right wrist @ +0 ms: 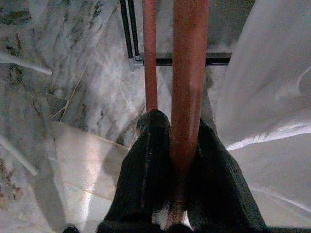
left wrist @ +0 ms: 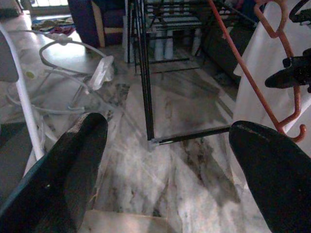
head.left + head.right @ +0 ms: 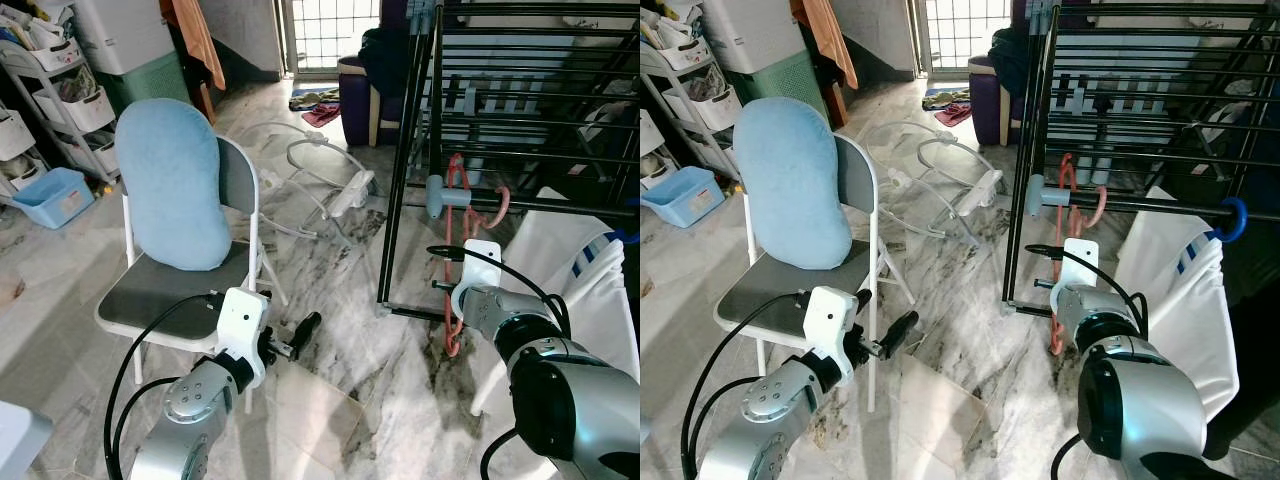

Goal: Hang hanger

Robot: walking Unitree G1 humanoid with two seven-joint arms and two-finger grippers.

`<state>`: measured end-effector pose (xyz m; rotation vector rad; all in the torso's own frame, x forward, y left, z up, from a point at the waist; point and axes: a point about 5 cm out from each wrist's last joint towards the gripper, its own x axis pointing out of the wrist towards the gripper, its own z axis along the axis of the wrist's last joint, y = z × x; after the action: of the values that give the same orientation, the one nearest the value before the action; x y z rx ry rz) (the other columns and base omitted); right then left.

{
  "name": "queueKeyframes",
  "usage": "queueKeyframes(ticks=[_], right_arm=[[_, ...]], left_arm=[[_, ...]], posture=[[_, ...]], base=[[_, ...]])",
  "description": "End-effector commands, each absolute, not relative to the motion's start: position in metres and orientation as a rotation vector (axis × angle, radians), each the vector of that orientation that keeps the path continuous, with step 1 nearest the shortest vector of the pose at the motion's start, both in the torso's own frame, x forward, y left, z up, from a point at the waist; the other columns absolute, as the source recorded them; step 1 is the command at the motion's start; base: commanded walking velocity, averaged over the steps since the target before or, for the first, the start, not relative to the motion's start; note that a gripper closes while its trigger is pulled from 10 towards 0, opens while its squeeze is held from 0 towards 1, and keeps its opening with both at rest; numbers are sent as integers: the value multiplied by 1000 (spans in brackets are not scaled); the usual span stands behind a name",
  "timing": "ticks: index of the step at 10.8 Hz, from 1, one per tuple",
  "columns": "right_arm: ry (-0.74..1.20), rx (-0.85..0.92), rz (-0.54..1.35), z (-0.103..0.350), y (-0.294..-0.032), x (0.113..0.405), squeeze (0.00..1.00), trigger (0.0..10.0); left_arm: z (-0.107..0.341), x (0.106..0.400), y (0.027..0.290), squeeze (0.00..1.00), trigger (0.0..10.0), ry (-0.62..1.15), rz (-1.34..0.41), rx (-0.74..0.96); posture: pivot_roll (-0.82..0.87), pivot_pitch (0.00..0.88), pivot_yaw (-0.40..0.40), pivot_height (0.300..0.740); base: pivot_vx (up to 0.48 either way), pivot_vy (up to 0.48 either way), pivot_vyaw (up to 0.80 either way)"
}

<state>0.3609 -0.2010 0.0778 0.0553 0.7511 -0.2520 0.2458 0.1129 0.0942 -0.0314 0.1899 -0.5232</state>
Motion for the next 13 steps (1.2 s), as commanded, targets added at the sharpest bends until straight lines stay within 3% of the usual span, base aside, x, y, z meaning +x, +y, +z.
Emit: queueKeyframes(ticks=[1,2,13], right_arm=[[766,83,-241,73,-197,359,898,10000],[761,104,-238,73,-196,359,1000,10000],[610,-157,-117,88,-200,369,1000,10000]], left_arm=[[96,244,114,0,10000,188,-531,-20],[96,245,114,0,10000,190,-534,-20],[95,248,113,0,10000,191,-525,-33]], posture=[[53,8,82,740],[53,8,82,740],[34,6,81,740]], base=[[0,0,0],[0,0,0],[0,0,0]])
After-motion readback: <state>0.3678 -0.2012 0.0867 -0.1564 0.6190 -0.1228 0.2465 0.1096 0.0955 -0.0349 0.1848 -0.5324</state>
